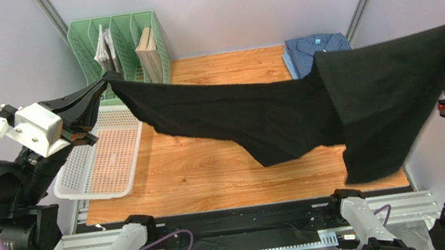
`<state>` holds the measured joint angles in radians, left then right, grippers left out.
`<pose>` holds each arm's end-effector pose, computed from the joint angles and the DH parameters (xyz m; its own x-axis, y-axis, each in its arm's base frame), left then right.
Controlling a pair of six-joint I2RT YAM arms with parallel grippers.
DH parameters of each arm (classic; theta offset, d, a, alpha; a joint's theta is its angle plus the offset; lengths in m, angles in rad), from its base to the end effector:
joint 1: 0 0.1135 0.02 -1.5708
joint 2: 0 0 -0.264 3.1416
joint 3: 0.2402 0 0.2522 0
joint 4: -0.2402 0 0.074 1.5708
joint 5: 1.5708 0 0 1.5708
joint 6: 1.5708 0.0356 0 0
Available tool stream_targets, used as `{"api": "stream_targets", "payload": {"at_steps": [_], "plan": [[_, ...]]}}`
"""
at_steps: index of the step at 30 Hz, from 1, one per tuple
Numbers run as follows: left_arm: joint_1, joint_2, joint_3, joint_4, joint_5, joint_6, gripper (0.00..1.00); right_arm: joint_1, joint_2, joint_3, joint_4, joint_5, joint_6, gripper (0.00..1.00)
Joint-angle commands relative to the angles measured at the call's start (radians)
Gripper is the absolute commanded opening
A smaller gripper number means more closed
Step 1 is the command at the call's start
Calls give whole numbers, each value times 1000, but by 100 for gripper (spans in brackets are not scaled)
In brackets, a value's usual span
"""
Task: Fold and stack the long sleeve shirts
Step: Flatten the shirt out
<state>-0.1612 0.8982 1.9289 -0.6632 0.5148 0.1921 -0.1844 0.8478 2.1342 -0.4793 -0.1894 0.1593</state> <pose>0.0248 -0.0218 0.5987 0.4614 0.0933 -0.8823 0.5146 0.7819 0.3518 -0.0658 0.0191 0.6421 0.7093 0.0262 -0.7044 -0.0612 0.9978 -0.0245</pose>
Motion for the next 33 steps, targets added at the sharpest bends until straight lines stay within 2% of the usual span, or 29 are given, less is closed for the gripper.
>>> {"api": "stream_targets", "payload": {"at_steps": [1, 4, 9, 11, 15, 16, 17, 18, 19, 20, 21, 22, 23, 24, 27, 30, 31, 33], "plan": [[2, 63, 10, 17, -28, -71, 0, -3, 50, -49, 33, 65, -79, 0], [2, 115, -17, 10, -65, -69, 0, -3, 98, -144, 91, 16, -109, 0], [2, 235, -215, 104, -68, -62, 0, 3, 278, -298, 172, -108, -122, 0], [0, 289, -298, 140, -73, -56, 0, 23, 348, -354, 186, -111, -130, 0], [2, 512, -380, 255, -99, -19, 0, 106, 570, -439, 240, -117, -182, 0], [2, 560, -380, 269, -120, -8, 0, 120, 612, -442, 240, -119, -184, 6], [3, 612, -355, 281, -134, 12, 0, 135, 660, -435, 201, -122, -188, 20], [5, 733, -325, 261, -143, 29, 2, 157, 722, -362, 156, -114, -205, 44], [6, 799, -224, 226, -169, 42, 9, 161, 826, -315, 112, -110, -208, 62], [12, 858, -170, 188, -174, 47, 18, 163, 890, -242, -15, -110, -219, 76], [29, 951, -118, 110, -168, 47, 45, 160, 937, -112, -75, -66, -236, 88], [37, 978, -63, 90, -182, 38, 51, 152, 994, -62, -123, -62, -251, 91], [46, 989, -58, 76, -180, 17, 63, 142, 994, -41, -181, -64, -263, 91], [60, 970, -70, 73, -165, 17, 80, 111, 985, -54, -202, -77, -270, 93], [58, 871, -189, 79, -115, 58, 84, 36, 890, -120, -300, -152, -306, 95], [46, 783, -289, -5, -59, 131, 84, -29, 756, -319, -390, -214, -391, 94], [39, 765, -333, -30, -61, 156, 84, -35, 728, -430, -416, -209, -455, 94], [12, 708, -382, -102, -62, 236, 84, -41, 665, -518, -539, -200, -526, 90]]}}
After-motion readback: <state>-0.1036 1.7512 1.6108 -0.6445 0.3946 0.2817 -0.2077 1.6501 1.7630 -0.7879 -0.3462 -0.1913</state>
